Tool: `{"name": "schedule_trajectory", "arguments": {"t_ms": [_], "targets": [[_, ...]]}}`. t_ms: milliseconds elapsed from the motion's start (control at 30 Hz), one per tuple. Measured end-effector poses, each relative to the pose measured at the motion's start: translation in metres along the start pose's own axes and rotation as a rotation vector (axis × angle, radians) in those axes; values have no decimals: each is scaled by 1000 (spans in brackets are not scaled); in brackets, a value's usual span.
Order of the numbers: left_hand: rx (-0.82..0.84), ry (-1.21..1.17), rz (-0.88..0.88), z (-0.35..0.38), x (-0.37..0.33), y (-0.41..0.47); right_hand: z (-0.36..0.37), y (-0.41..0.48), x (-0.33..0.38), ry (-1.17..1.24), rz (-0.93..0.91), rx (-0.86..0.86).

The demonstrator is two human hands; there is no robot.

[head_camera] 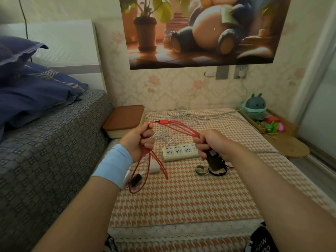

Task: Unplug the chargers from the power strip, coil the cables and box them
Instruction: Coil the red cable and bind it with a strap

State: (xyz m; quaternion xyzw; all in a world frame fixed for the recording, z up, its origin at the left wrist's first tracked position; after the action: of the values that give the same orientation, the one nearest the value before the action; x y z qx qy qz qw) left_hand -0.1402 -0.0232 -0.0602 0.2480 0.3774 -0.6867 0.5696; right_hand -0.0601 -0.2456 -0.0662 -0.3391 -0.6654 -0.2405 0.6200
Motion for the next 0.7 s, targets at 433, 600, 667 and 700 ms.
{"name": "schedule_trajectory", "arguments": {"t_ms": [433, 600, 667, 700], "targets": [[72, -3, -69, 10, 15, 4, 49, 4, -3, 134, -21, 142], [64, -61, -12, 20, 16, 6, 56, 5, -1, -54, -3, 136], [47, -52, 56, 27, 18, 8, 61, 7, -2, -173, -40, 79], [48, -36, 80, 30, 19, 9, 63, 9, -2, -210, -73, 40]]}}
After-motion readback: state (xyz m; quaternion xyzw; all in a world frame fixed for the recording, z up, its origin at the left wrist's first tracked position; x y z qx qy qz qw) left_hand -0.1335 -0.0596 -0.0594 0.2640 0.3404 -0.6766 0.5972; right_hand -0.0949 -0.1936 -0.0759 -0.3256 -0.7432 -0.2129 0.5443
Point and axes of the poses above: each hand's wrist, its own y-axis towards the middle knuckle, its own z-axis out of the palm, x = y × z, the point moved 3 cm from there along y, towards the middle knuckle, and after that the axes turned 8 degrees about -z, right-handed, at the moved point
